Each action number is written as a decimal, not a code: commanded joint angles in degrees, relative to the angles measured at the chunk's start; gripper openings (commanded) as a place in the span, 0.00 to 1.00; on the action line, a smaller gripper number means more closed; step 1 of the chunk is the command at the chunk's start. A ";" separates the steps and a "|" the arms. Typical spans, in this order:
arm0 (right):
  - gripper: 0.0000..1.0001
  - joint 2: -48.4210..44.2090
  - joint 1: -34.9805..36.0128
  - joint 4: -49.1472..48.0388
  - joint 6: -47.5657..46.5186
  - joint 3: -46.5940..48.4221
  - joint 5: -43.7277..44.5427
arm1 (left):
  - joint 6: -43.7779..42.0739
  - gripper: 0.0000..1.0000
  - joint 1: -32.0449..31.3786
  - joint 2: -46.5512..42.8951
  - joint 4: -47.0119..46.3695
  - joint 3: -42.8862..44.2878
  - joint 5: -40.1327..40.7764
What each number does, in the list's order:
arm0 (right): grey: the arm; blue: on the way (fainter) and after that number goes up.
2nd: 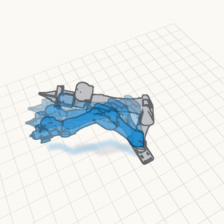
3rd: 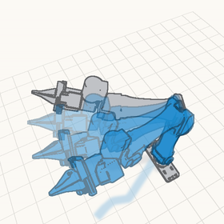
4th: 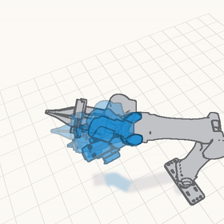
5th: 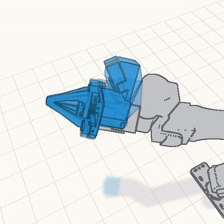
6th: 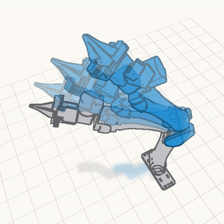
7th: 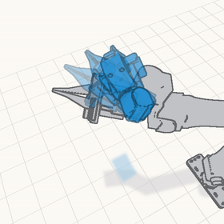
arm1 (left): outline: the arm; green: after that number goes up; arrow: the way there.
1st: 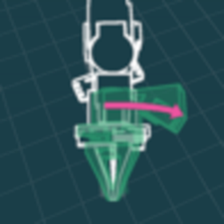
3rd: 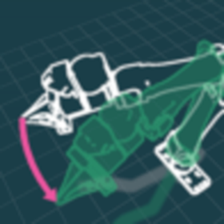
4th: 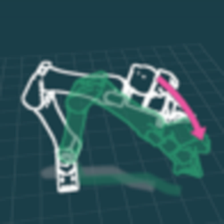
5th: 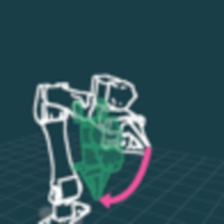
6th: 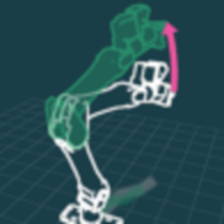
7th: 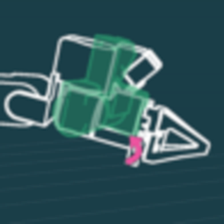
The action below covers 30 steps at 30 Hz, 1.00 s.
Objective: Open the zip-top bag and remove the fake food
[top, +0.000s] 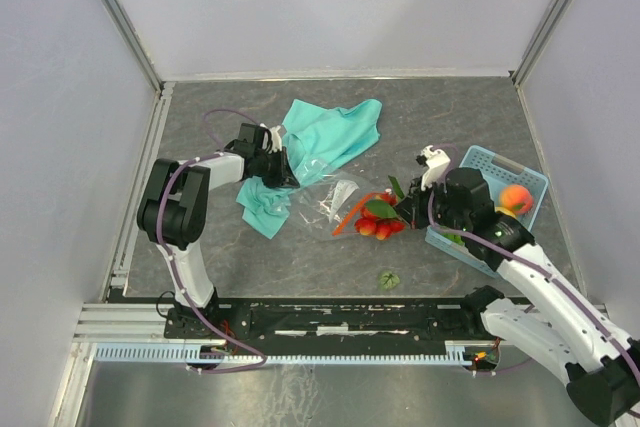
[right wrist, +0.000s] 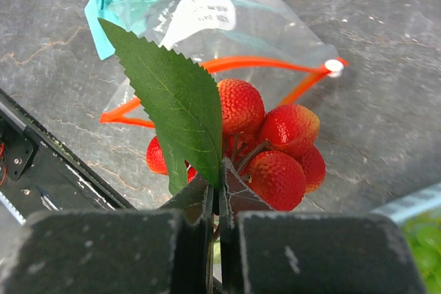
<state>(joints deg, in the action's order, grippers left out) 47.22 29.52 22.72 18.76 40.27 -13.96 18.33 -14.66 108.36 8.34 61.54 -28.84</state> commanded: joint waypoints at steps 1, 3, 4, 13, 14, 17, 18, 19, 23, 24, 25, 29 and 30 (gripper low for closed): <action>0.02 -4.91 -1.64 5.49 -0.46 5.45 5.83 | 0.22 0.03 1.86 -1.70 -1.81 -0.45 0.92; 0.02 -6.40 -2.60 7.99 -0.89 7.67 8.89 | 0.13 0.03 2.19 -1.53 -1.81 -0.47 0.70; 0.02 -7.24 -3.29 8.95 -1.00 8.67 10.58 | 0.05 0.03 2.37 -1.44 -1.78 -0.51 0.57; 0.02 -8.15 -14.90 13.66 -1.45 14.09 24.12 | -0.61 0.03 2.49 -1.15 -1.46 -0.58 -1.29; 0.02 -7.79 -17.34 13.80 -1.82 14.35 25.04 | -0.66 0.03 2.52 -1.13 -1.48 -0.62 -1.41; 0.02 -5.96 -25.50 13.84 -2.66 14.13 25.60 | -0.50 0.03 2.52 -1.04 -1.77 -0.56 -2.44; 0.02 -5.39 -27.46 13.64 -2.40 13.87 25.53 | -0.37 0.03 2.53 -1.04 -1.83 -0.54 -2.76; 0.02 -4.79 -28.24 13.43 -1.85 13.59 26.09 | -0.25 0.03 2.53 -1.04 -1.93 -0.50 -3.06; 0.56 -2.08 -28.46 12.68 0.35 14.05 25.61 | 0.10 0.03 2.53 -1.87 -2.37 -0.58 -4.18; 0.74 -2.16 -28.42 12.17 0.31 13.97 24.62 | 0.36 0.03 2.46 -2.53 -2.75 -0.73 -4.57; 0.86 -2.53 -28.41 11.83 0.24 13.89 23.95 | 0.72 0.03 2.40 -3.19 -3.39 -0.98 -5.15; 0.99 -3.73 -28.41 11.69 -0.77 14.90 21.81 | 3.10 0.11 2.35 -6.92 -6.72 -2.47 -7.35; 0.99 -4.05 -28.38 10.97 -0.64 15.10 19.60 | 3.54 0.21 2.33 -8.17 -7.47 -2.75 -7.28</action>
<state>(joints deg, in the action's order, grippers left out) 45.01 1.21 37.34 18.41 52.29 9.69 18.98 -12.45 106.61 6.11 59.55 -32.71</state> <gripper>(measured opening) 0.988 0.097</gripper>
